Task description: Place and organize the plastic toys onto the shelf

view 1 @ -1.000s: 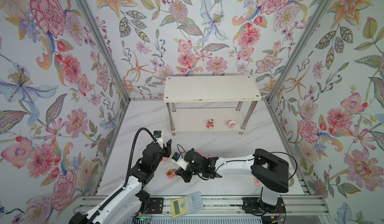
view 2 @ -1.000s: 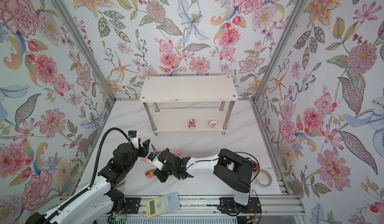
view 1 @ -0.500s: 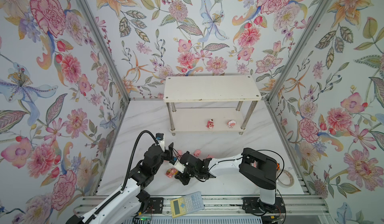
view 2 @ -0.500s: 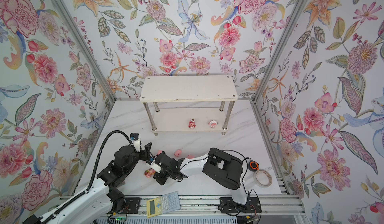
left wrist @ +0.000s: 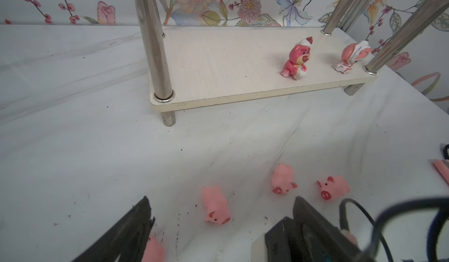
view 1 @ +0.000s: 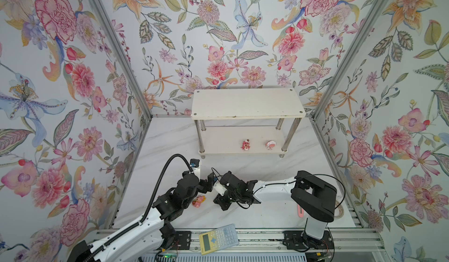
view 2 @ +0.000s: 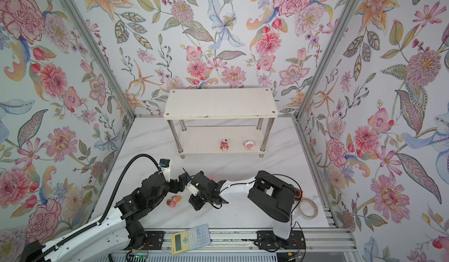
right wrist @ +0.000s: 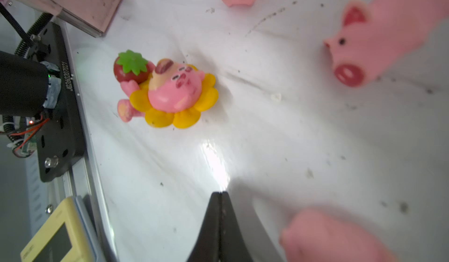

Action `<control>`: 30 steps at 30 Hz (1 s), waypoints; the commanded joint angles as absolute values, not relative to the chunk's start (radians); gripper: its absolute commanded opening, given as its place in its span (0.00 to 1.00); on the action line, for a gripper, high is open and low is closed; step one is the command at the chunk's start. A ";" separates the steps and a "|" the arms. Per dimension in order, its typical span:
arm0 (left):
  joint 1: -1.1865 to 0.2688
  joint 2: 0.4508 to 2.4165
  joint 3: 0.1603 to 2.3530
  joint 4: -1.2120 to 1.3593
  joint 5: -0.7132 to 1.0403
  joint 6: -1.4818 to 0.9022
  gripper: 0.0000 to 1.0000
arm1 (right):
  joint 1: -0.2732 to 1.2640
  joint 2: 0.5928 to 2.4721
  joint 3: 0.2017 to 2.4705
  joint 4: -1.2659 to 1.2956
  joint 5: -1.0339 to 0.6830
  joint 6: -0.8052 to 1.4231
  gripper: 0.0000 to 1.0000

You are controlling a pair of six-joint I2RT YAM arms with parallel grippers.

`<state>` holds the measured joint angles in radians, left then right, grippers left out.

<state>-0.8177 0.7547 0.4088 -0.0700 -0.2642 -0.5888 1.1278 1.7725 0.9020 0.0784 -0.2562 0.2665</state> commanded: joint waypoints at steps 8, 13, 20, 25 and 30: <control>-0.883 0.593 0.261 -0.372 -0.172 -0.826 0.91 | 1.068 1.354 0.841 0.001 -0.115 0.281 0.00; -0.907 0.585 0.208 -0.404 -0.165 -0.890 0.91 | 1.012 1.204 0.819 -0.085 -0.109 0.305 0.02; -0.924 0.644 0.191 -0.398 -0.150 -0.897 0.96 | 0.975 1.060 0.763 -0.117 -0.106 0.326 0.03; -0.930 0.709 0.189 -0.384 -0.147 -0.897 0.95 | 0.966 1.041 0.747 -0.117 -0.113 0.335 0.04; -0.930 0.757 0.194 -0.366 -0.148 -0.897 0.78 | 0.963 1.051 0.749 -0.115 -0.127 0.335 0.04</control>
<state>-0.9169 0.7273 0.2020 -0.3393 -0.1715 -0.8803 0.9688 1.0515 0.7570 -0.1040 -0.1204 0.3229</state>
